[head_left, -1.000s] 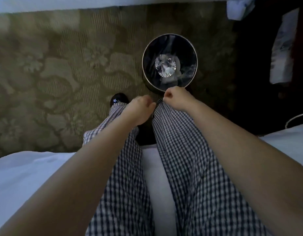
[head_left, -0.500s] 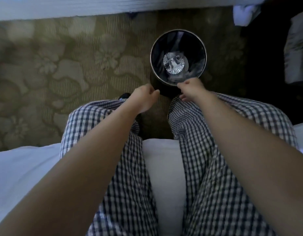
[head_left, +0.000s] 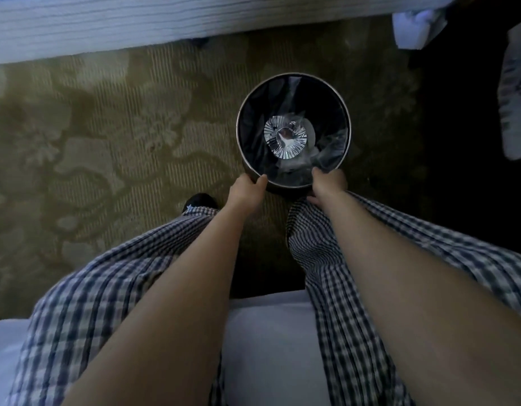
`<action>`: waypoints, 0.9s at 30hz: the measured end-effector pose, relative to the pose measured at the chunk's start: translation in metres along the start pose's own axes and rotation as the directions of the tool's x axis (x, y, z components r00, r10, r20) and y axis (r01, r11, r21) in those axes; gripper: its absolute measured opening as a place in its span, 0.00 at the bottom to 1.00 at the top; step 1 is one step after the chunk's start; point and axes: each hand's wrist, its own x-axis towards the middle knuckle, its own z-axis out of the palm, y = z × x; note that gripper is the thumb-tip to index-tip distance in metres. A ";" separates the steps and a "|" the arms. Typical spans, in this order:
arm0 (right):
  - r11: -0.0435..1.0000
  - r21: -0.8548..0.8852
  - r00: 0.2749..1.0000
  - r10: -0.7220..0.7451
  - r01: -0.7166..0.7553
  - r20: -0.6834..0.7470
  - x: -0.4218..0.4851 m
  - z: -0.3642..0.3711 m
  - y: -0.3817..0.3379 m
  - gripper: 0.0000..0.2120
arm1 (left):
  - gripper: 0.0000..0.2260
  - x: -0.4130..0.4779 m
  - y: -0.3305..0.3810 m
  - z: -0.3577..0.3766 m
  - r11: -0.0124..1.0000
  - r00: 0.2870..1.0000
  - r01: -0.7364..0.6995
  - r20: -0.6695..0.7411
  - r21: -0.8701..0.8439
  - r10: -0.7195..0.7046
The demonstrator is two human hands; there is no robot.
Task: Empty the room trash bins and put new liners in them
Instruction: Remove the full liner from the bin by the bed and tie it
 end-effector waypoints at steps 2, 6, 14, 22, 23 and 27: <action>0.997 0.065 0.999 0.036 -0.035 -0.012 0.004 -0.001 0.000 0.20 | 0.20 0.005 -0.001 0.005 1.000 1.000 -0.017 0.005 -0.023 0.017; 0.995 0.082 0.998 0.051 -0.049 -0.020 0.010 -0.001 0.002 0.17 | 0.19 0.013 -0.008 0.014 0.998 0.999 -0.037 0.006 -0.055 0.037; 0.992 -0.092 0.981 -0.098 0.083 -0.167 -0.002 -0.014 -0.001 0.14 | 0.22 0.005 -0.005 0.013 0.988 1.000 0.005 0.016 -0.153 -0.002; 0.970 -0.081 0.959 -0.238 0.228 -0.154 -0.060 -0.039 -0.001 0.11 | 0.17 -0.034 0.004 -0.013 0.989 0.986 -0.100 -0.141 -0.110 0.084; 0.967 -0.064 0.956 -0.254 0.247 -0.151 -0.069 -0.041 0.001 0.11 | 0.17 -0.043 0.006 -0.017 0.990 0.985 -0.101 -0.152 -0.094 0.086; 0.949 -0.029 0.936 -0.314 0.313 -0.157 -0.106 -0.052 0.009 0.11 | 0.16 -0.080 0.011 -0.026 0.993 0.971 -0.112 -0.215 -0.038 0.102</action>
